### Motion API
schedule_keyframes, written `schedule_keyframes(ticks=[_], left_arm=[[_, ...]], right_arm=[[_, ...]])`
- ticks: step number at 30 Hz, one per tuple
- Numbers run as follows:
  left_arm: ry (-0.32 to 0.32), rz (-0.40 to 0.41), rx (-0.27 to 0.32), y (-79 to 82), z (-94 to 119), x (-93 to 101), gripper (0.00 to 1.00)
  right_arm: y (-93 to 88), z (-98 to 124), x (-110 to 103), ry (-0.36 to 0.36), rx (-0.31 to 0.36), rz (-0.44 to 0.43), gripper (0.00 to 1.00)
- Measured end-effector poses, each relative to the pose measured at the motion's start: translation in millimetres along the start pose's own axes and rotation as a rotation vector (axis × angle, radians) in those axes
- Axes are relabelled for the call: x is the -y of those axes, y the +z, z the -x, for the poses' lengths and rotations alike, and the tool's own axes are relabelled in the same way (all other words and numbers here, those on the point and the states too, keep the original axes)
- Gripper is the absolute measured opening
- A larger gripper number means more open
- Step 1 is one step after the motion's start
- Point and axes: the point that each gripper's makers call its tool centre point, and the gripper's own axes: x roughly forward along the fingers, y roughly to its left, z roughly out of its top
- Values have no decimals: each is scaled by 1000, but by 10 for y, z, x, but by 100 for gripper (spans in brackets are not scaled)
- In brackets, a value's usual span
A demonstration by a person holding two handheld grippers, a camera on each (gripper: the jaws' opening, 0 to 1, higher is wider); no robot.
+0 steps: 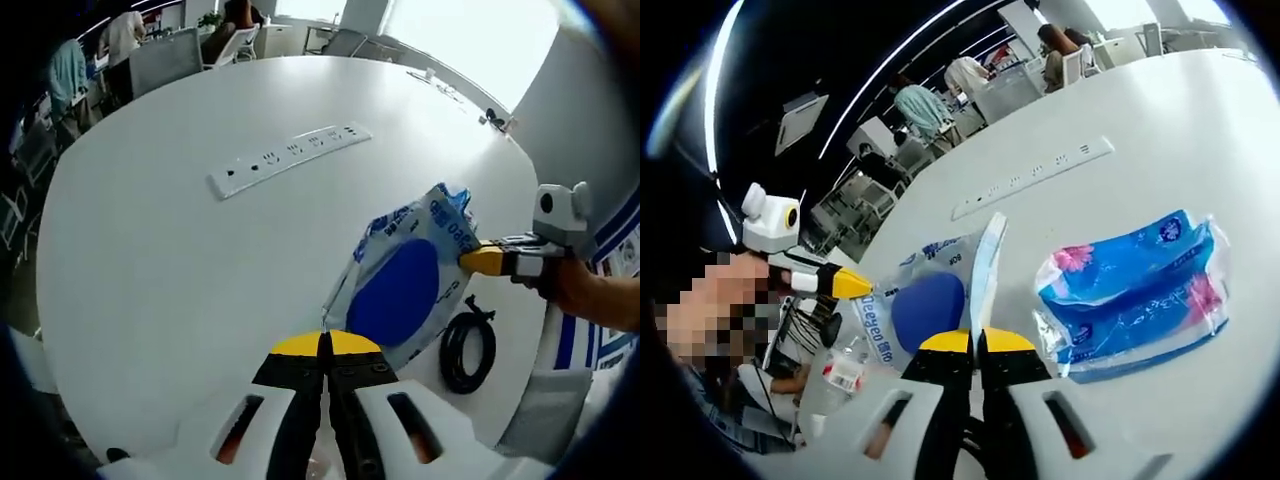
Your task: Arrange the tabletop items into an orderly group along one side of the table until the central work area is clear of visible clutter.
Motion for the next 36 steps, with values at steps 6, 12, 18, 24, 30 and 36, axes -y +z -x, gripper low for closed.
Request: schedule_keyframes(ticks=[6, 12, 18, 24, 30, 36], left_arm=[[-5, 3, -9, -22, -61, -33, 0], [-7, 8, -18, -51, -115, -69, 0], [-14, 24, -13, -44, -188, -110, 0], [-18, 31, -7, -48, -254, -144, 0], [-27, 53, -12, -86, -320, -163, 0], [-27, 45, -11, -110, -373, -148, 0]], right_arm=[[-27, -25, 41, -5, -2, -14, 0], [-64, -69, 71, -7, -10, -26, 0], [-92, -97, 117, -18, -10, -42, 0], [-138, -124, 166, -30, -17, -54, 0], [-173, -149, 192, -36, -15, -72, 0], [-167, -159, 209, -45, 2, -85, 0]])
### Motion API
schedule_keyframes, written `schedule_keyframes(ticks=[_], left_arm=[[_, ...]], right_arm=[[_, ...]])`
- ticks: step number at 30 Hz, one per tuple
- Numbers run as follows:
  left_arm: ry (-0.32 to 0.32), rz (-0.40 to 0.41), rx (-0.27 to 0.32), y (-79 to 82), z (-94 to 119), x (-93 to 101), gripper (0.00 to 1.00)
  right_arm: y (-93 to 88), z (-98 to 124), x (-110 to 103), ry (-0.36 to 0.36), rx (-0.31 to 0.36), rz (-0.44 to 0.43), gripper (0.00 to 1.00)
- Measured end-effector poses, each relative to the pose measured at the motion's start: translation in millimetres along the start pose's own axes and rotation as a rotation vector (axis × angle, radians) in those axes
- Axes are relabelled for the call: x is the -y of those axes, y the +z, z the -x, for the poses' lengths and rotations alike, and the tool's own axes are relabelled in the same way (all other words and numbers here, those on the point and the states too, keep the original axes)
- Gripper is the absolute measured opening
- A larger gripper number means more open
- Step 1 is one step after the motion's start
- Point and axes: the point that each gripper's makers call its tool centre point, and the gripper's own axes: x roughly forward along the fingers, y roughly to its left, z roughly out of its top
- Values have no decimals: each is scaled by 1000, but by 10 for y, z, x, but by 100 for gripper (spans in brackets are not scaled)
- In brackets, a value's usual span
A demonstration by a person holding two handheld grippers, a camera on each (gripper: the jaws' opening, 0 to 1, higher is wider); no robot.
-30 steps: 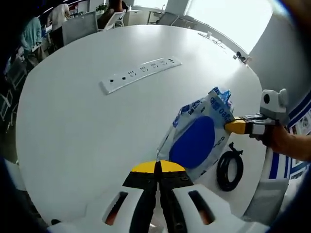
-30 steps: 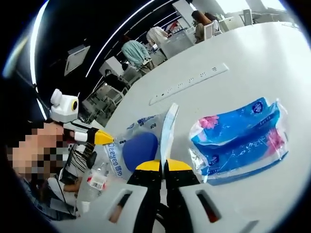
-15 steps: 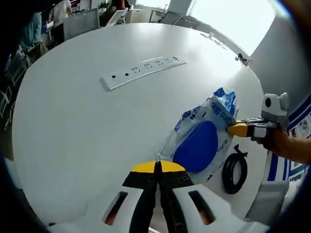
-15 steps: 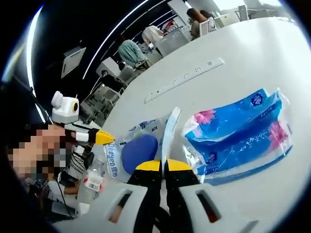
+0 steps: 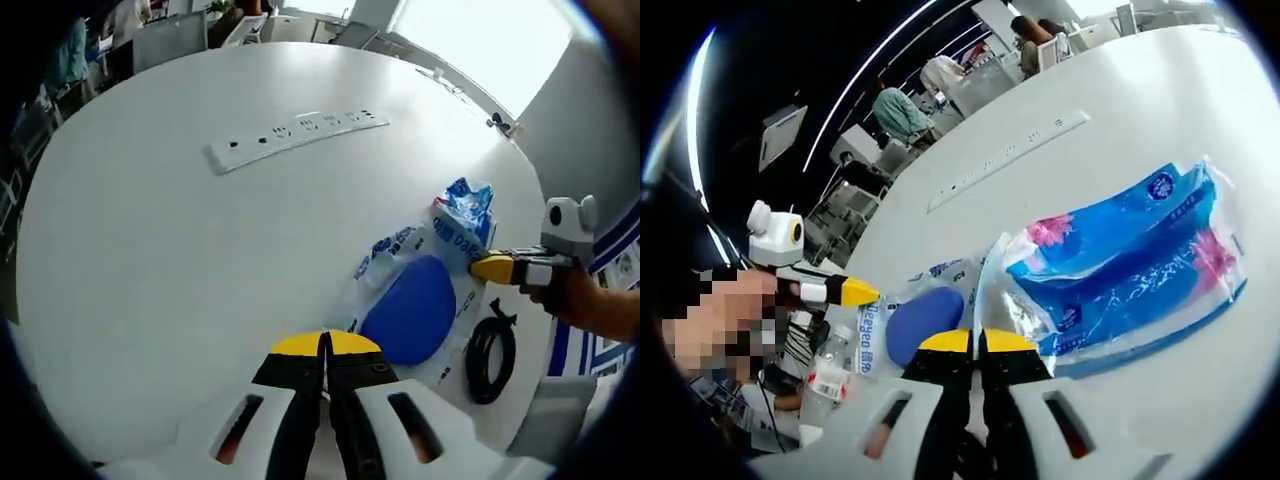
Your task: Arrange the tabletop items into an orderly group along one side of the table until the central work area is clear of visible clutter.
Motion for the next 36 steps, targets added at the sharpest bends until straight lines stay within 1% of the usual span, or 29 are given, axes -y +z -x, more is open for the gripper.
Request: schedule_keyframes(ticks=[4, 9, 12, 14, 18, 29, 36], left_arm=[[11, -22, 21, 41, 11, -24, 0], [18, -29, 29, 56, 32, -49, 0], [21, -31, 32, 59, 39, -51, 0], [18, -36, 37, 63, 47, -38, 0], [24, -40, 50, 84, 67, -51, 4], [23, -37, 73, 112, 128, -26, 5], [22, -35, 85, 118, 166, 12, 10]], right_arm=[[9, -6, 5, -2, 3, 10, 1], [27, 1, 10, -8, 11, 14, 3], [32, -4, -2, -7, 17, -2, 3], [14, 0, -6, -12, 11, 15, 4], [12, 19, 2, -20, 16, 12, 6], [22, 73, -13, -30, 21, 26, 12], [27, 151, -44, -27, 25, 33, 16]])
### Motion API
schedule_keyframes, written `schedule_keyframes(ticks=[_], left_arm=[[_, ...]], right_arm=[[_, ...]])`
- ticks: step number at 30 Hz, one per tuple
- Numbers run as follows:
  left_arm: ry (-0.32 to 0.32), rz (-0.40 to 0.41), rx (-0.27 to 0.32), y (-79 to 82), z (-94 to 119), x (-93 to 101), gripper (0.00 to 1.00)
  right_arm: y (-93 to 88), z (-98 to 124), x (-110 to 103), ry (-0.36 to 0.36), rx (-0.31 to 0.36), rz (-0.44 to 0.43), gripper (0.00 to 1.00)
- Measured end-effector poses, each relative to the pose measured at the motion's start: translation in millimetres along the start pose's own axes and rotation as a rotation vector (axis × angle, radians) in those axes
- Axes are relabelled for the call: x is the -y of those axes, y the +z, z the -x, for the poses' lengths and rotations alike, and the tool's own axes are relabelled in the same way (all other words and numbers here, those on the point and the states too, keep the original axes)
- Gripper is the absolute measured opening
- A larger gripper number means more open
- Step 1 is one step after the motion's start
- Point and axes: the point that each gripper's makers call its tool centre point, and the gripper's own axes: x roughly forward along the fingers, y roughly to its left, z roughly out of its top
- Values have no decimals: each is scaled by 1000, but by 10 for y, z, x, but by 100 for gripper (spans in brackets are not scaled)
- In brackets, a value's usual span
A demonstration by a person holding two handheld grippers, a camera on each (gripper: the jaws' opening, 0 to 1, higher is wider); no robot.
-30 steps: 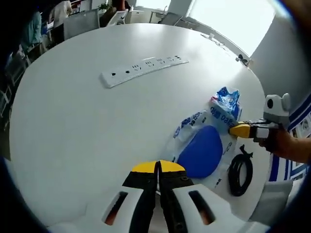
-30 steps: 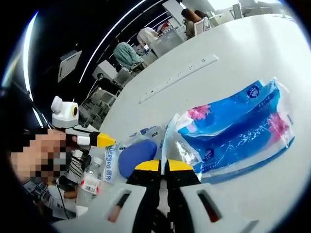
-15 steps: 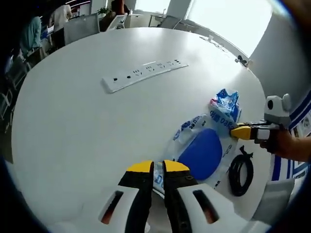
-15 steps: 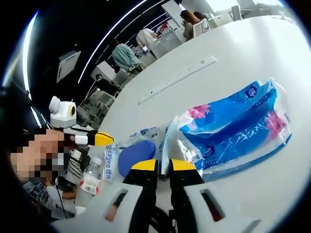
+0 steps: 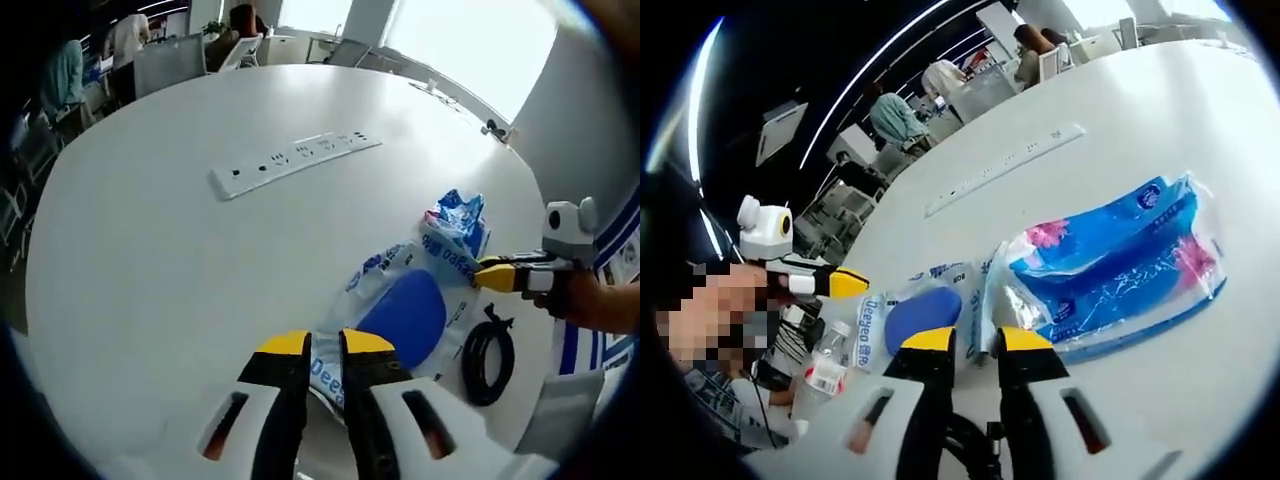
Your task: Arrange the tabletop items into an orderly group along one side of the table until the central work area is clear of visible clutter.
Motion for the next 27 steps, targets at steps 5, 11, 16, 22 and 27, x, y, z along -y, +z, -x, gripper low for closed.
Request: schedule_keyframes(ticks=[5, 11, 16, 22, 27], left_arm=[[4, 3, 4, -13, 38, 18, 12], [10, 5, 15, -20, 106, 50, 15], [21, 11, 29, -17, 182, 82, 20], [33, 22, 49, -16, 278, 96, 23], [41, 29, 67, -27, 365, 127, 25]], right_arm=[[32, 71, -24, 3, 12, 20, 18], [61, 161, -79, 13, 17, 56, 23], [108, 257, -90, 23, 26, 94, 29], [200, 349, -103, 27, 36, 131, 32], [297, 417, -118, 32, 52, 155, 36]])
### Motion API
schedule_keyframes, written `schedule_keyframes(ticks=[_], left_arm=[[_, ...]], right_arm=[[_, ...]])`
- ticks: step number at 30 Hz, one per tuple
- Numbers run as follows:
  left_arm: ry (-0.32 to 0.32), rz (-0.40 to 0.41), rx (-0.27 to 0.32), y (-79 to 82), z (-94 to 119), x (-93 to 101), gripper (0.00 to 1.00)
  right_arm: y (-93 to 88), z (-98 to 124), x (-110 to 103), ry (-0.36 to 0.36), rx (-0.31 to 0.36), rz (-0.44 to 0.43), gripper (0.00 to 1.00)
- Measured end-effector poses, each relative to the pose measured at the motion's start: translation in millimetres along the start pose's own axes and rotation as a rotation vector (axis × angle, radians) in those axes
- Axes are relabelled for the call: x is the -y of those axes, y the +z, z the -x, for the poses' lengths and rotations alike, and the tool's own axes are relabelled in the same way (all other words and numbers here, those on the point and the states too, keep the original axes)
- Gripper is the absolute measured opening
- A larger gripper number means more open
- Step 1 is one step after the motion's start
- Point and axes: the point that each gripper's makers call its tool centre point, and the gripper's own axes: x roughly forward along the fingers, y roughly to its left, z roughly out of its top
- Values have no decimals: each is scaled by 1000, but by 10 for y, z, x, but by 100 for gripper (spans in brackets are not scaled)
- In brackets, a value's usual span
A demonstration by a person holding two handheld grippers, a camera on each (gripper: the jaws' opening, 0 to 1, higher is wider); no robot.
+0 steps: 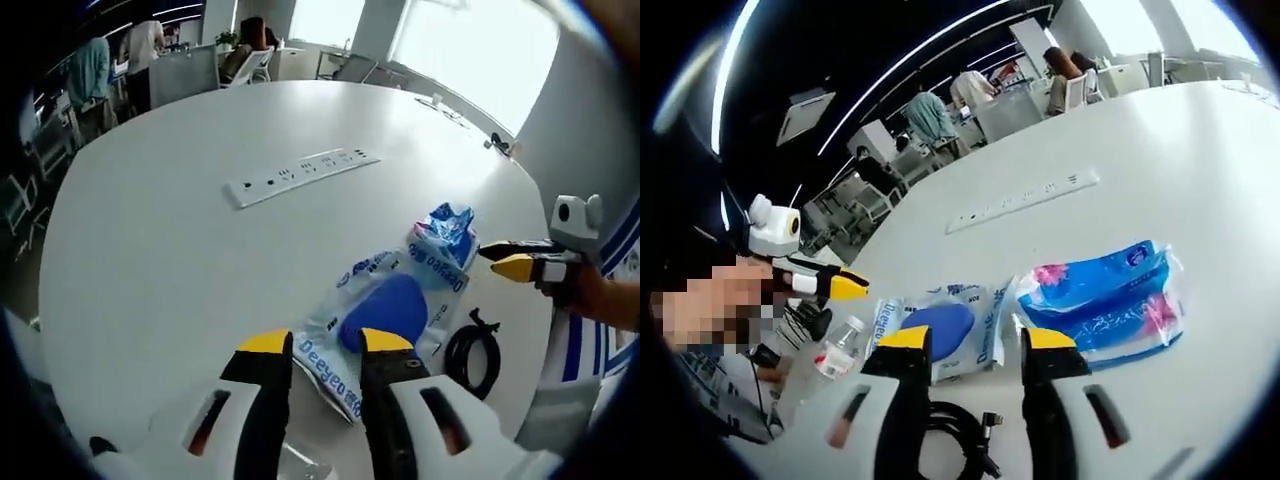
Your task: Arrange the tabletop items into an orderly group along one side of the table until the central work area is clear of visible clutter.
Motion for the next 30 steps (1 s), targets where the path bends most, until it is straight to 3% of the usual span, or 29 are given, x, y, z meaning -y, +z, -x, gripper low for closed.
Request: schedule_keyframes(ticks=[16, 30], left_arm=[[26, 10, 88, 49, 322, 180, 38], [32, 22, 112, -140, 527, 410, 47]], right_arm=[[202, 206, -103, 26, 12, 98, 44], [177, 466, -73, 10, -6, 161, 49]])
